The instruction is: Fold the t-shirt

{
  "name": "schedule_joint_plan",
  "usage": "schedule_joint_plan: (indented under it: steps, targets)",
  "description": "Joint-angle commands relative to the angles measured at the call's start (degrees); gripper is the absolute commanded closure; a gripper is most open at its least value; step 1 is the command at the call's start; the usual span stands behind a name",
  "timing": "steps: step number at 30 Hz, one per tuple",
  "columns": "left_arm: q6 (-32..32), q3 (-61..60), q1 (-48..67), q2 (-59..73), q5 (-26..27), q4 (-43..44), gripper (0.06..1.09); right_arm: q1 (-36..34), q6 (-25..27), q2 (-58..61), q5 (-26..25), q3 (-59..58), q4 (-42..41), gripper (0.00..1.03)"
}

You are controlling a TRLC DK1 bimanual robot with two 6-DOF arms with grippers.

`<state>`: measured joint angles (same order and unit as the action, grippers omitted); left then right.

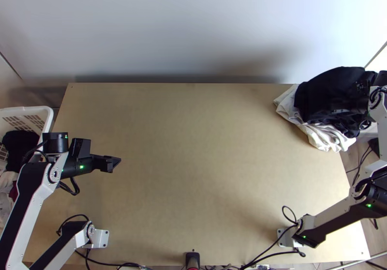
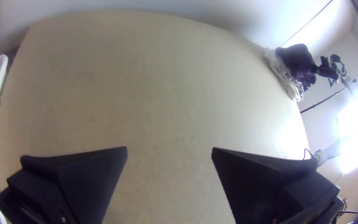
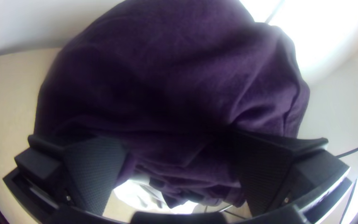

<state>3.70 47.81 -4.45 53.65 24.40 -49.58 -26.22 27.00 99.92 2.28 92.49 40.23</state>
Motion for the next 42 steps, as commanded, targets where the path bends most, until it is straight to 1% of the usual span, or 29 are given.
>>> schedule_joint_plan:
  steps: [1,5,9,13,18,22,25,27,28,30,33,37,42]
  targets:
    - [-0.2,-0.3,0.0,0.0,-0.1,0.0,0.10,-1.7,-1.8,-0.8,3.1,0.9,2.2,0.04]
    - [-0.2,-0.7,0.0,0.0,-0.1,0.0,0.10,-1.6,-2.6,-4.8,5.6,2.1,3.7,0.04]
    - [-0.1,-1.7,0.0,0.0,-0.1,0.1,0.10,0.2,-3.8,-8.6,7.4,4.3,6.0,0.04]
    - [-0.1,-2.0,0.0,-0.1,-0.1,0.0,0.10,2.4,-6.4,-9.0,8.2,8.5,7.3,0.04]
    - [0.0,-2.4,0.0,-0.6,-0.3,-0.7,0.10,4.2,-11.0,-2.0,8.7,16.3,7.1,0.05]
    - [0.0,-2.6,0.0,-1.4,-0.3,-1.6,0.10,4.6,-14.9,8.5,8.6,24.9,6.4,0.05]
    - [0.1,-2.6,0.0,-2.1,-0.5,-2.5,0.10,4.3,-16.6,15.9,8.6,30.4,6.4,0.05]
    - [0.3,-2.6,0.0,-2.6,-0.7,-3.1,0.10,3.9,-17.3,18.8,8.6,30.7,6.5,0.05]
    - [0.3,-2.7,0.0,-2.8,-0.8,-3.3,0.10,3.7,-17.5,19.7,8.6,29.4,6.6,0.05]
    - [0.3,-2.8,-0.3,-2.9,-0.8,-3.3,0.10,3.5,-17.5,19.9,8.6,23.1,5.9,0.05]
    - [0.3,-3.2,-0.5,-3.0,-0.8,-3.4,0.10,2.9,-17.3,18.3,8.5,10.3,-1.3,0.05]
    - [0.3,-3.3,-0.5,-2.9,-0.9,-3.5,0.10,2.1,-17.2,16.6,8.5,-0.9,-7.5,0.05]
    - [0.5,-3.2,-0.6,-2.6,-1.4,-3.3,0.10,2.2,-18.3,9.4,8.5,-18.8,-17.7,0.05]
